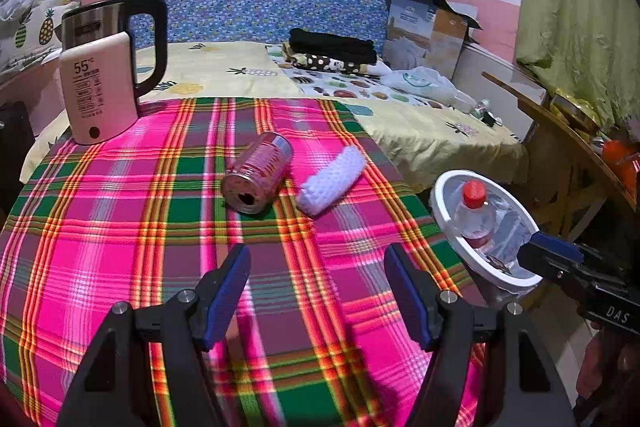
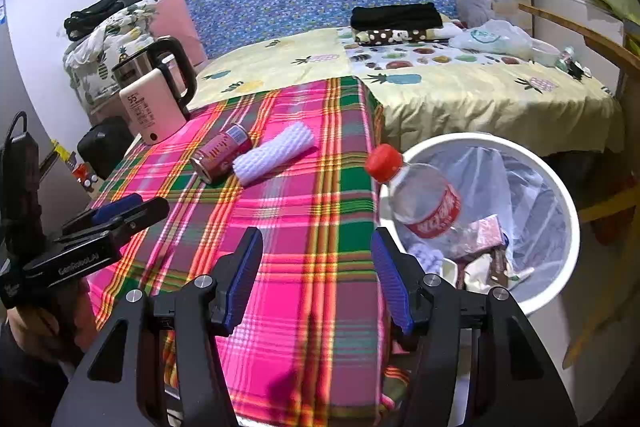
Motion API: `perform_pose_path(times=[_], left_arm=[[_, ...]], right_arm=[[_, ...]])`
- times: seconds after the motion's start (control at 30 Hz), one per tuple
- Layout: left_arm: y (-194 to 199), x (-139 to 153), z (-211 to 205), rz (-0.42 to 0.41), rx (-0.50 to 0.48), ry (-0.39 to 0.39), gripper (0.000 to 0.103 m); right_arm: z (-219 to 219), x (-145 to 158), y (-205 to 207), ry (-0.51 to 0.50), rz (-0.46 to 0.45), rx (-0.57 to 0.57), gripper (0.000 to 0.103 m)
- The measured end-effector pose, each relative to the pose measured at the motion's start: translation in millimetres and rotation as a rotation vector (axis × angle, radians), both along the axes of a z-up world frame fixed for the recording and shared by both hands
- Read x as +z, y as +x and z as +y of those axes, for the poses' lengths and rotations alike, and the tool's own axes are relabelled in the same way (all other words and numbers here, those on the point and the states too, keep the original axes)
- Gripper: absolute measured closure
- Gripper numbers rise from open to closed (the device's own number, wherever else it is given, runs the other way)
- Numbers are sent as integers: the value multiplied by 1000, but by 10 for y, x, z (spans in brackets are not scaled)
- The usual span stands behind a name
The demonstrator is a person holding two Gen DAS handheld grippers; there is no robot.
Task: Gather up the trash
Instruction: 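Move both open tools back over the table, then grasp the red drink can with the left tool while the right tool grasps the white foam sleeve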
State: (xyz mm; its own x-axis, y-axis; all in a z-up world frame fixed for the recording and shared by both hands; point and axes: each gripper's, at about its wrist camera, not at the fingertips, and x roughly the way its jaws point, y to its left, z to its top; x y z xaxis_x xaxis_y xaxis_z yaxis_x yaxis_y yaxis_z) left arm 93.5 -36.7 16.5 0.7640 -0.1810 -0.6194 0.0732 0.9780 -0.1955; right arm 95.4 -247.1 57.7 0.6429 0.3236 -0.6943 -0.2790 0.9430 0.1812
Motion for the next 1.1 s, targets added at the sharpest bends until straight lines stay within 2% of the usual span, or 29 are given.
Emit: perform_pose_path(times=[0.3, 0.57, 0.77, 0.97, 1.0, 1.03, 1.07, 1.1], left_arm=[[222, -18, 188, 5, 25, 34, 32], [608, -76, 325, 12, 29, 65, 32], [934, -194, 360, 33, 24, 61, 32], [1198, -392, 385, 91, 17, 33, 32], [1220, -425, 388, 104, 17, 25, 33], [1230, -447, 391, 114, 14, 18, 41], [1230, -463, 387, 124, 9, 14, 44], [1212, -455, 399, 120, 13, 13, 44]], right_arm=[[161, -26, 136, -13, 17, 12, 45], [323, -64, 290, -20, 30, 38, 45], [413, -92, 403, -29, 37, 59, 45], [448, -132, 517, -41, 55, 62, 45], [456, -143, 537, -42, 59, 61, 45], [466, -152, 558, -43, 63, 61, 45], [474, -158, 570, -44, 64, 61, 45], [487, -165, 584, -45, 66, 61, 45]])
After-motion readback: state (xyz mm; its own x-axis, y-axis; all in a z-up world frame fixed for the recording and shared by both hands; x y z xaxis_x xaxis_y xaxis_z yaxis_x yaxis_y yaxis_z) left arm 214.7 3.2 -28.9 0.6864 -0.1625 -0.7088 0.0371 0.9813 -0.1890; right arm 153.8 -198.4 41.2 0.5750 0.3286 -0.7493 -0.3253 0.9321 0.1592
